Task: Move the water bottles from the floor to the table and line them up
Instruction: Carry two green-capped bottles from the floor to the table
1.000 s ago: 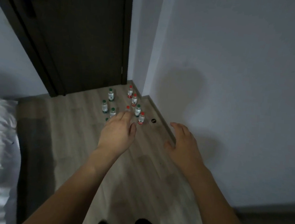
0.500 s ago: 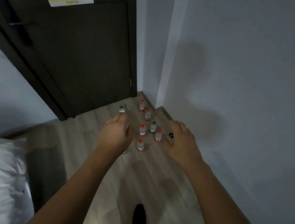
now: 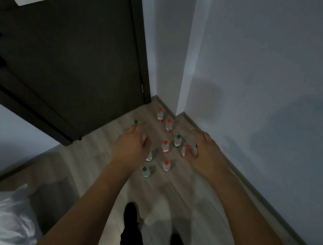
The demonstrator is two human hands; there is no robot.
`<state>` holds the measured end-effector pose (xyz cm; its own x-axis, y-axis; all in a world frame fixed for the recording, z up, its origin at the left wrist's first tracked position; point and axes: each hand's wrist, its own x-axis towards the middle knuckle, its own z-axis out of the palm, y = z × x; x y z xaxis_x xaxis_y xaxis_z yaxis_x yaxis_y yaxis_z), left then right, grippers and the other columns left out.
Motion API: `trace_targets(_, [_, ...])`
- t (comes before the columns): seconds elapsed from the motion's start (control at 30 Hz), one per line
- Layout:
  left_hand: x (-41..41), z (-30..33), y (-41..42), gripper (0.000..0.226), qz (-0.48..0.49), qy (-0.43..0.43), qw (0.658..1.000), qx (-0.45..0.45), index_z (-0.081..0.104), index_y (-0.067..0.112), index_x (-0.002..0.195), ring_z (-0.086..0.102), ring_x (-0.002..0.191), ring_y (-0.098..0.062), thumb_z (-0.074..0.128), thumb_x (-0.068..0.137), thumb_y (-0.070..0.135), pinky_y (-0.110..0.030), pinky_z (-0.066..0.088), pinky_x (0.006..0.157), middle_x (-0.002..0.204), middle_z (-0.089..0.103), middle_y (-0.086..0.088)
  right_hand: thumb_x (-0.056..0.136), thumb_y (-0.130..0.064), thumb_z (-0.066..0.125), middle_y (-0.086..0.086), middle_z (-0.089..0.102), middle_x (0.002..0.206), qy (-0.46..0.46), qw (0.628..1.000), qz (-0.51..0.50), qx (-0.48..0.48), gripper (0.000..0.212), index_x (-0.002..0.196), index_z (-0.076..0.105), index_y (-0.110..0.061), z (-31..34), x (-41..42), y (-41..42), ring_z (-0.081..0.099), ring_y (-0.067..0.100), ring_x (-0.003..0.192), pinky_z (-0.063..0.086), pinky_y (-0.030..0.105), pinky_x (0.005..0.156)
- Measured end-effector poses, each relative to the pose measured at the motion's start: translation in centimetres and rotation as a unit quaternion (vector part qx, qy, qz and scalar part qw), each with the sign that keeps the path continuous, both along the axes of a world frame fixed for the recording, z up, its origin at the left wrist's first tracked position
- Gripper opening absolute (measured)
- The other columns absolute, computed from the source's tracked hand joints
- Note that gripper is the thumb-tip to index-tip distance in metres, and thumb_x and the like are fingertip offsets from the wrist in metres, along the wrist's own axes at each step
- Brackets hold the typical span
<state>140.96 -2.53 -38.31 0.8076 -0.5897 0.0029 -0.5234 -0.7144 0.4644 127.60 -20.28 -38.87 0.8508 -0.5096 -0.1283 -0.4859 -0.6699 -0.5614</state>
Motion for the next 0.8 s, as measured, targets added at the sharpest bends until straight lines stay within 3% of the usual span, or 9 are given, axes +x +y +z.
trace_targets(0.17, [9.3, -5.1, 1.9, 0.041, -0.021, 0.022, 0.999, 0.022, 0.052, 0.015, 0.136, 0.057, 0.112, -0.025, 0.054, 0.096, 0.026, -0.037, 0.045, 0.091, 0.123, 0.06, -0.008, 0.088, -0.023, 0.06, 0.008, 0.052, 0.134, 0.024, 1.0, 0.01, 0.011, 0.057, 0.142, 0.042, -0.018, -4.8, 9.3, 1.8, 0.053, 0.028, 0.115, 0.042, 0.036, 0.098])
trace_targets(0.3, [16.2, -13.7, 1.8, 0.043, -0.041, 0.026, 0.996, 0.07, 0.052, 0.015, 0.137, 0.056, 0.116, -0.025, 0.052, 0.096, 0.029, -0.035, 0.044, 0.095, 0.127, 0.061, -0.007, 0.088, -0.017, 0.058, 0.007, 0.056, 0.124, 0.05, 0.997, 0.044, 0.027, 0.041, 0.129, 0.052, -0.014, -13.3, 17.8, 1.5, 0.056, 0.025, 0.108, 0.044, 0.032, 0.086])
trace_targets(0.4, [19.6, -23.8, 1.3, 0.046, -0.06, 0.049, 0.991, 0.105, 0.051, 0.018, 0.137, 0.058, 0.113, -0.026, 0.055, 0.093, 0.03, -0.034, 0.046, 0.093, 0.126, 0.06, -0.005, 0.087, -0.011, 0.059, 0.011, 0.054, 0.128, 0.074, 0.995, 0.06, 0.03, 0.047, 0.133, 0.05, -0.012, -23.5, 23.1, 0.9, 0.059, 0.03, 0.104, 0.05, 0.039, 0.087])
trace_targets(0.47, [20.4, -29.8, 1.5, 0.047, -0.08, 0.065, 0.985, 0.135, 0.049, 0.019, 0.136, 0.06, 0.11, -0.026, 0.055, 0.092, 0.034, -0.037, 0.049, 0.09, 0.124, 0.061, -0.004, 0.087, -0.011, 0.06, 0.011, 0.052, 0.133, 0.093, 0.993, 0.067, 0.038, 0.052, 0.136, 0.046, -0.014, -29.2, 25.5, 0.8, 0.055, 0.03, 0.113, 0.048, 0.043, 0.094])
trace_targets(0.67, [19.0, -53.8, 0.0, 0.068, -0.098, 0.153, 0.96, 0.212, 0.027, 0.023, 0.149, 0.058, 0.114, -0.024, 0.052, 0.092, 0.052, -0.038, 0.05, 0.089, 0.133, 0.053, -0.005, 0.09, -0.02, 0.058, 0.01, 0.043, 0.141, 0.197, 0.976, 0.097, 0.01, 0.06, 0.145, 0.034, -0.018, -51.8, 29.8, -1.7, 0.05, 0.032, 0.121, 0.045, 0.04, 0.096])
trace_targets(0.8, [17.3, -65.4, 0.0, 0.075, -0.12, 0.132, 0.957, 0.229, 0.017, 0.037, 0.146, 0.063, 0.097, -0.023, 0.053, 0.086, 0.065, -0.032, 0.043, 0.07, 0.119, 0.058, -0.005, 0.092, -0.024, 0.059, 0.009, 0.038, 0.148, 0.214, 0.967, 0.134, 0.026, 0.068, 0.151, 0.025, -0.024, -62.6, 32.2, -1.7, 0.049, 0.029, 0.125, 0.044, 0.04, 0.101])
